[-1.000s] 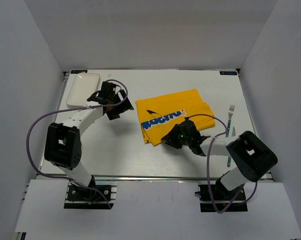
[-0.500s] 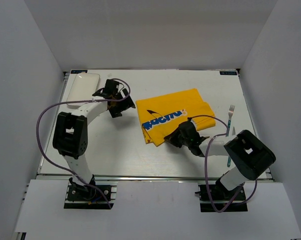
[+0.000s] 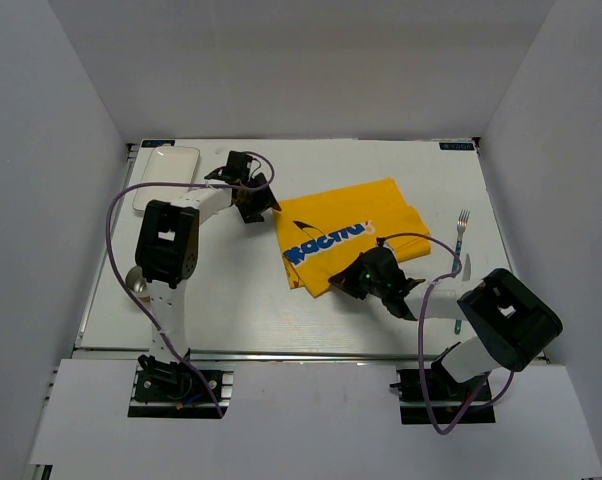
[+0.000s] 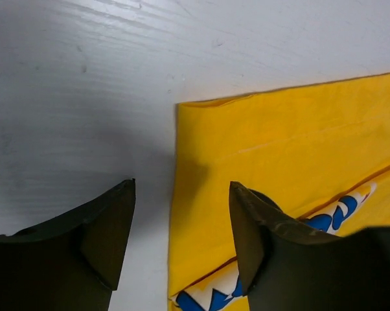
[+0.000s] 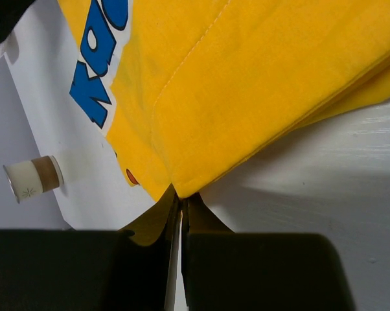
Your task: Set the dinner table for one person
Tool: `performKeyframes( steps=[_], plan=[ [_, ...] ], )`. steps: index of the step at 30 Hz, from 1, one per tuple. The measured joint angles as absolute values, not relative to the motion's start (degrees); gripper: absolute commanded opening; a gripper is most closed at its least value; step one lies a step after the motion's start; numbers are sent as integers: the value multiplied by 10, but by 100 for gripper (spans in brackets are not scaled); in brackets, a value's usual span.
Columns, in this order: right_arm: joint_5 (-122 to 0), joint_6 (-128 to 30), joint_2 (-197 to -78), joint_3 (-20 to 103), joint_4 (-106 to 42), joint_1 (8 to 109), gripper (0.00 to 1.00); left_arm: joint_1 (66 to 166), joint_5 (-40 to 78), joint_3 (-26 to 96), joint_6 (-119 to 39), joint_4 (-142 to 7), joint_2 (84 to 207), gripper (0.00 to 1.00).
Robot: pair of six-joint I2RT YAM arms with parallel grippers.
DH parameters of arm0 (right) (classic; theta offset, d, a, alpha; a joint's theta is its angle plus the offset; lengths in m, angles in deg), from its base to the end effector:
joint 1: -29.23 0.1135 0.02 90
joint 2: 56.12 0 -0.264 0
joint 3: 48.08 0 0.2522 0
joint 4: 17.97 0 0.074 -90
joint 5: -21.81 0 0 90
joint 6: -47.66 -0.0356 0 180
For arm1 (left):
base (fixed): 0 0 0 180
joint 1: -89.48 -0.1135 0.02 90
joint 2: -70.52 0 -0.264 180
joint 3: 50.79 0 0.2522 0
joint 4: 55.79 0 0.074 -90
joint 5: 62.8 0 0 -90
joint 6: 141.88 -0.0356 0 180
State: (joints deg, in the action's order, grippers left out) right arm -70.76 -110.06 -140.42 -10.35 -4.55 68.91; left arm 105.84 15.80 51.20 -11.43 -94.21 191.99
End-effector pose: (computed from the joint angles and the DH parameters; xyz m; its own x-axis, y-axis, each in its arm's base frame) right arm 0.2003 0.1641 0.1331 -0.7231 0.6013 -0.3401 0.1586 0.6237 0.7654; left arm 0.4331 -0.1345 0.1623 -0.8631 -0.4095 -0.2957 -0.2405 0.8480 -0.4722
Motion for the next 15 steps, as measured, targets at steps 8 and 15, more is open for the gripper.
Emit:
performKeyframes(
  steps=[8,15],
  plan=[
    [-693,-1105,-1390,-112,-31,690,0,1062,130,545,-109,-938,1963,20],
    [-693,-1108,-1344,-118,-33,690,0,1062,118,559,-108,-940,1975,0]
  ],
)
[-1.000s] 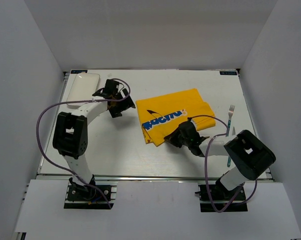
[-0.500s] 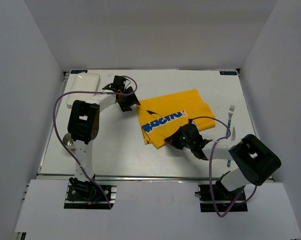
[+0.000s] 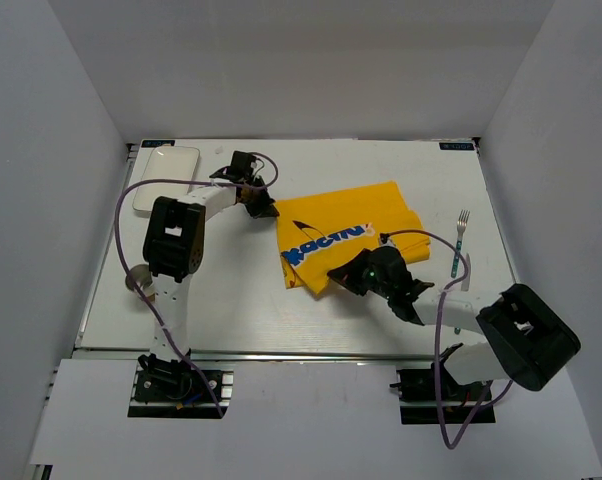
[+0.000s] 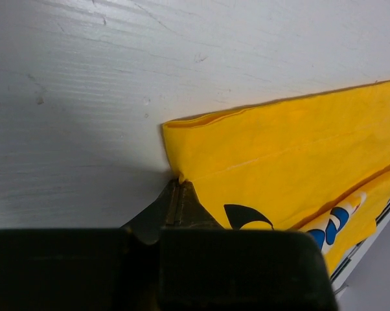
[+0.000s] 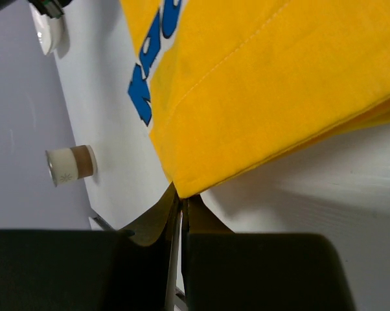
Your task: Set the dinner table for one person
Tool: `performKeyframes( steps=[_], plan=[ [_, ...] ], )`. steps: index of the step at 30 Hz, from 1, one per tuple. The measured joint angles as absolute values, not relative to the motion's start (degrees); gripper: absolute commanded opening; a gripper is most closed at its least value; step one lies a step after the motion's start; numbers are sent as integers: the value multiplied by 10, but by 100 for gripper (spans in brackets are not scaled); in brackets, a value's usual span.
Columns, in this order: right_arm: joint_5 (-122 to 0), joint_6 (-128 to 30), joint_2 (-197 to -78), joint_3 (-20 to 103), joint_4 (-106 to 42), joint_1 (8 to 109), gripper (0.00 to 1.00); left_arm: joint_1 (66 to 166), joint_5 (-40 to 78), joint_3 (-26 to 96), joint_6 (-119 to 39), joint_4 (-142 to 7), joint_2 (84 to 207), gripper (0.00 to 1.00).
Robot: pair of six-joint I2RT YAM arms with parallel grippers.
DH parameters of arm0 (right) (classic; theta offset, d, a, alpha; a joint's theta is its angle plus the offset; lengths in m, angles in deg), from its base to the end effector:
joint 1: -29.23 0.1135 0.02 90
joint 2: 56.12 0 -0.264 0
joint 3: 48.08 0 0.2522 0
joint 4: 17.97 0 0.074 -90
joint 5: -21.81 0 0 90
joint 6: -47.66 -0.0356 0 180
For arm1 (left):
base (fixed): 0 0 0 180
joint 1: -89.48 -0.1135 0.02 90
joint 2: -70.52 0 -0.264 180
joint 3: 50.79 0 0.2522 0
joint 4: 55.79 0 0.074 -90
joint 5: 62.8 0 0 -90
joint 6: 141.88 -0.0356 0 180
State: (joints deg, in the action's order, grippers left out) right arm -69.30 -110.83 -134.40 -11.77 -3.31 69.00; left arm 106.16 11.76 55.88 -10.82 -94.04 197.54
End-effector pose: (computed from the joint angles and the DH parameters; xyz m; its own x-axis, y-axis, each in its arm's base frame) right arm 0.1936 0.1602 0.1531 -0.7120 0.6176 -0.3341 0.0984 0.5589 0.8234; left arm 0.4493 -0.1445 0.1441 -0.8855 -0.3956 -0.2436 -0.2283 0.8271 -0.5136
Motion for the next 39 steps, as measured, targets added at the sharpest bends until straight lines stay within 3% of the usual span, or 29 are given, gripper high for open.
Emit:
performKeyframes(
  steps=[13,23,29,39],
  plan=[
    [-712,-1091,-1186,-117,-141,662,0,1062,151,529,-92,-913,1922,0],
    [-654,-1002,-1125,-24,-267,477,0,1057,308,495,-32,-942,1729,0],
    [-533,-931,-1265,224,-322,377,0,1054,377,522,-2,-977,1637,0],
    [-337,-826,-1631,725,-432,315,0,1021,395,811,-11,-973,1767,0]
  ],
)
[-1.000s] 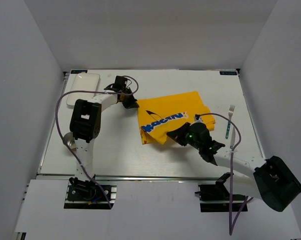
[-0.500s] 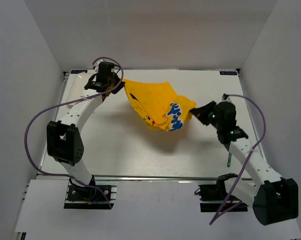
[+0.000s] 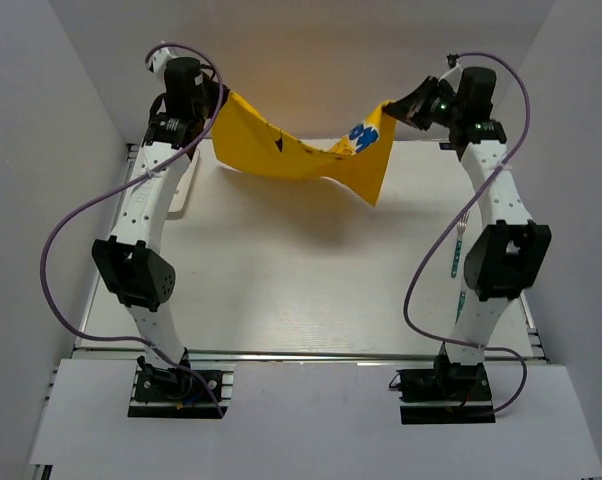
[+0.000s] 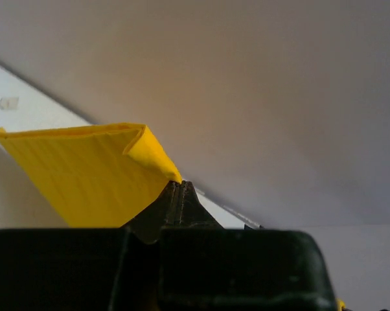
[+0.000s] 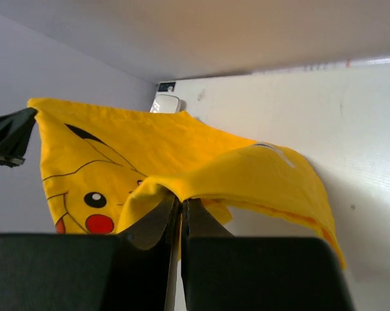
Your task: Set the dinner table for one person
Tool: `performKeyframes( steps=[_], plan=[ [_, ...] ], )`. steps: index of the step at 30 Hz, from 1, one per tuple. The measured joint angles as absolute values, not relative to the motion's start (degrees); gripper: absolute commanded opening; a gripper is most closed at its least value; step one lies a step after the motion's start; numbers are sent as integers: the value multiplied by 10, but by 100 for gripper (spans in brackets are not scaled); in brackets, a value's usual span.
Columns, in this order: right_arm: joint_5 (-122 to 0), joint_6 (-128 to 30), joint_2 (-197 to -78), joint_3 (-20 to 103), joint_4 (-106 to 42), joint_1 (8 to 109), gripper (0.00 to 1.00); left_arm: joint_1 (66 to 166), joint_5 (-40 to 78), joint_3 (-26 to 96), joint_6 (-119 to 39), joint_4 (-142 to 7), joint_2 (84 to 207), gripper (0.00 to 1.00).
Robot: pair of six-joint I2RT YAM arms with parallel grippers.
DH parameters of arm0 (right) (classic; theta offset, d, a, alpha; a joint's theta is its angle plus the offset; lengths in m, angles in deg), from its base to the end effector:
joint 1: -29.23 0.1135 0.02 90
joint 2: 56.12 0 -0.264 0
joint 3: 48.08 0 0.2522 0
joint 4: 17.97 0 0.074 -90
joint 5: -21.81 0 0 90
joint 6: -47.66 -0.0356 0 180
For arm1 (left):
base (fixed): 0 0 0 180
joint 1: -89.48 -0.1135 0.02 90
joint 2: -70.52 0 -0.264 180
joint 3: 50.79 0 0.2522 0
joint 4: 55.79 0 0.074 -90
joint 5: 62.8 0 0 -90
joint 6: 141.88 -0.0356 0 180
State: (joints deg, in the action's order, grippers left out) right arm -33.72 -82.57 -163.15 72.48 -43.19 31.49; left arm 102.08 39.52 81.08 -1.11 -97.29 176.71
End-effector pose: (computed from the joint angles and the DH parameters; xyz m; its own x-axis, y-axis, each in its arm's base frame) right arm 0.4426 0.0376 0.4040 -0.5332 0.5118 -0.6736 -0.3169 0.6174 0.7200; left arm 0.4170 -0.0854 0.4467 -0.1782 -0.7356 -0.6535 -0.1980 0.6774 -0.7085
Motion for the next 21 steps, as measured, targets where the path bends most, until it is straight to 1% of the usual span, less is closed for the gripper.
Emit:
performKeyframes(
  steps=[3,5,7,9,11,13,15,16,17,18,19,20,21],
  plan=[
    [-288,-808,-1711,865,-473,298,0,1011,379,822,-32,-936,1784,0],
    [-252,-813,-1743,921,-477,282,0,1007,369,792,-46,-896,1776,0],
    [-219,-823,-1758,945,-468,261,0,1005,363,738,-61,-853,1755,0],
    [-192,-828,-1759,939,-461,240,0,1005,354,671,-77,-807,1726,0],
    [-171,-825,-1749,903,-442,222,0,1006,347,589,-89,-750,1688,0],
    [-162,-816,-1731,840,-429,210,0,1010,341,509,-95,-712,1648,0],
    [-157,-805,-1705,750,-420,203,0,1013,337,432,-94,-672,1608,0],
    [-157,-799,-1695,709,-418,203,7,1015,332,391,-91,-653,1588,0],
    [-157,-794,-1687,668,-413,201,17,1017,325,346,-85,-630,1566,0],
    [-157,-788,-1674,620,-406,199,45,1017,319,316,-79,-614,1551,0],
    [-158,-787,-1660,577,-404,198,58,1019,308,260,-71,-602,1526,4],
    [-160,-780,-1641,517,-389,196,89,1020,295,219,-61,-589,1509,20],
    [-163,-786,-1621,471,-386,194,89,1021,281,183,-55,-586,1494,35]
  ],
)
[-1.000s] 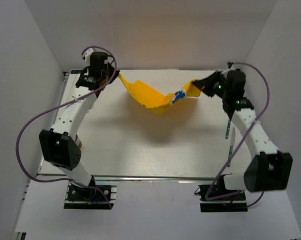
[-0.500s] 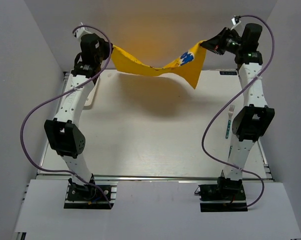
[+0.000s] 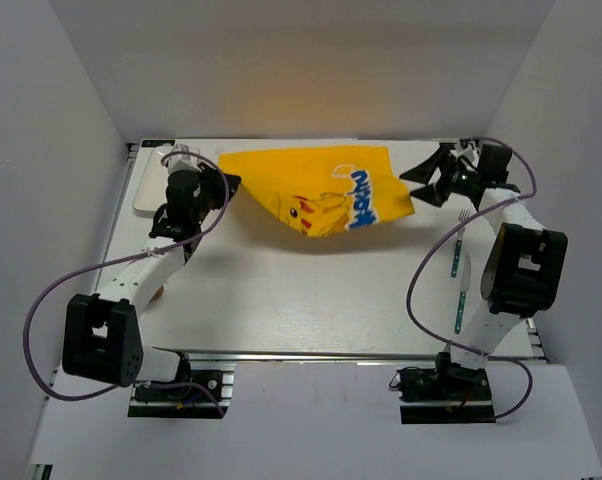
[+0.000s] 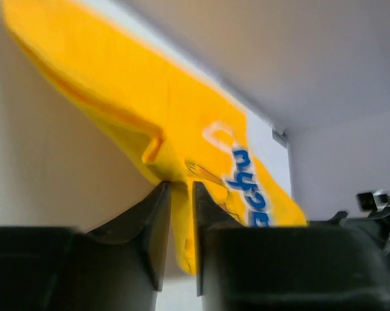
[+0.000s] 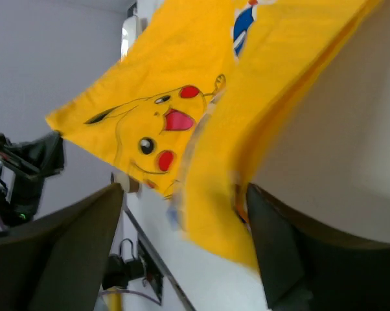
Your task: Set the dinner table for one person
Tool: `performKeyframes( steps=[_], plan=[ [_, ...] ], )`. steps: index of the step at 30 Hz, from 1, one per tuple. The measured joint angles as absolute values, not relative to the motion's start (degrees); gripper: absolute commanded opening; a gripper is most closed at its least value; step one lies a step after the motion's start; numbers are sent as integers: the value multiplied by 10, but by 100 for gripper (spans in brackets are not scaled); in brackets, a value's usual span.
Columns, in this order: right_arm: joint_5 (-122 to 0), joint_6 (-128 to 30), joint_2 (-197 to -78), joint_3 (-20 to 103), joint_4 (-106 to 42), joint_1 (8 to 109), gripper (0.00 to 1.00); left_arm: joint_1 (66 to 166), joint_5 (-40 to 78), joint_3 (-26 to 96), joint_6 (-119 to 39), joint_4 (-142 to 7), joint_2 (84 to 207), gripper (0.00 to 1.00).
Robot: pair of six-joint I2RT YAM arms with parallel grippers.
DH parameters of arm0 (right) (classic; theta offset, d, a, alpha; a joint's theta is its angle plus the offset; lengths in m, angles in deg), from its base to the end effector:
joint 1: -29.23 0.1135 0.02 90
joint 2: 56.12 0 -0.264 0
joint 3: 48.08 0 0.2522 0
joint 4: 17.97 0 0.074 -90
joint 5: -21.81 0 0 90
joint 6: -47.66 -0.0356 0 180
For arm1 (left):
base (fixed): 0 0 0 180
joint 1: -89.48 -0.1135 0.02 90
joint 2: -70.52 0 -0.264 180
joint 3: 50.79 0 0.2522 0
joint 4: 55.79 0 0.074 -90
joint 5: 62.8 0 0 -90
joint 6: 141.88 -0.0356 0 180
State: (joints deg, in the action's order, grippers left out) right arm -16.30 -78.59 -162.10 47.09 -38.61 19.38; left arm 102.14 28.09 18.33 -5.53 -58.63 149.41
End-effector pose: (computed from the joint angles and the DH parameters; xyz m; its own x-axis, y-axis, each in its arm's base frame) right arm 0.4208 -0.0446 0.2699 -0.7432 0.4994 -0.4452 -0.1442 0.5302 0.8355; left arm 0.3169 -0.0706 0.3058 -0.2949 -0.6753 -0.6761 -0.0131 0.7103 -0.7038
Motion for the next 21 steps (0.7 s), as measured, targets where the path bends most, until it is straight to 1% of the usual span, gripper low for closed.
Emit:
performKeyframes(
  steps=[1,2,3,6,8,10,13,17,21],
  plan=[
    [-169,-782,-1591,408,-370,190,89,1023,260,150,-46,-583,1483,64],
    [-176,-783,-1560,350,-355,187,89,1024,242,122,-39,-580,1476,84],
    [-184,-782,-1524,297,-347,184,89,1028,222,89,-28,-582,1466,98],
    [-206,-775,-1439,210,-344,184,89,1041,198,18,-14,-613,1437,98],
    [-235,-756,-1407,201,-351,202,89,1050,206,-3,-16,-666,1413,98],
    [-284,-727,-1404,220,-371,235,89,1055,242,13,-20,-737,1402,98],
    [-370,-691,-1457,297,-423,309,89,1054,298,114,-29,-838,1445,98],
    [-487,-667,-1579,421,-484,398,89,1052,326,314,-44,-907,1598,98],
    [-567,-658,-1680,497,-540,448,89,1052,327,450,-55,-985,1756,98]
  ],
)
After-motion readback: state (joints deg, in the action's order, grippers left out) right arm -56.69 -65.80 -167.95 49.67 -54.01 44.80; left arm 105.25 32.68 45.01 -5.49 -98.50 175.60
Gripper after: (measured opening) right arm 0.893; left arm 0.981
